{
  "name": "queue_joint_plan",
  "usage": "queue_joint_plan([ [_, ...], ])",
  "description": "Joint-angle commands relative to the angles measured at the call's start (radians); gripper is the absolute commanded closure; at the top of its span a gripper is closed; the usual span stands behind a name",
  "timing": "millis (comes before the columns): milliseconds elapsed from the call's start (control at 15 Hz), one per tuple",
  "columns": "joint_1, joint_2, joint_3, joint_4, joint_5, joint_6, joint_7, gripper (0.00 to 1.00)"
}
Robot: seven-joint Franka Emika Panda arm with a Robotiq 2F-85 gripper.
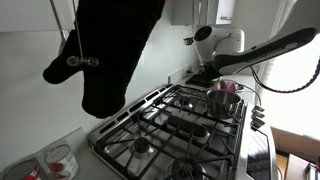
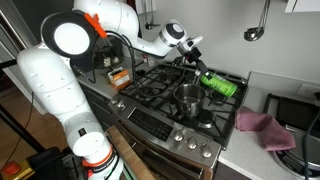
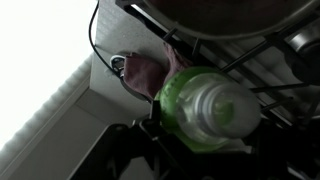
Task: Pour the contents in the green bottle into the pot
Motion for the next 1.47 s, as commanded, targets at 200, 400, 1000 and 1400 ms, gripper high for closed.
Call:
queue_joint_plan([
  [200, -0.002, -0.118, 0.019, -0.177, -0.207, 0.018, 0.182, 0.55],
  [400, -0.002, -0.159, 0.027, -0.228, -0.305, 0.020, 0.268, 0.55],
  [1000, 0.004, -0.205, 0.043, -0.290, -0.448, -0.022, 0.348, 0.55],
  [1400, 0.010, -0.195, 0.058, -0.278, -0.505, -0.089, 0.354, 0.55],
])
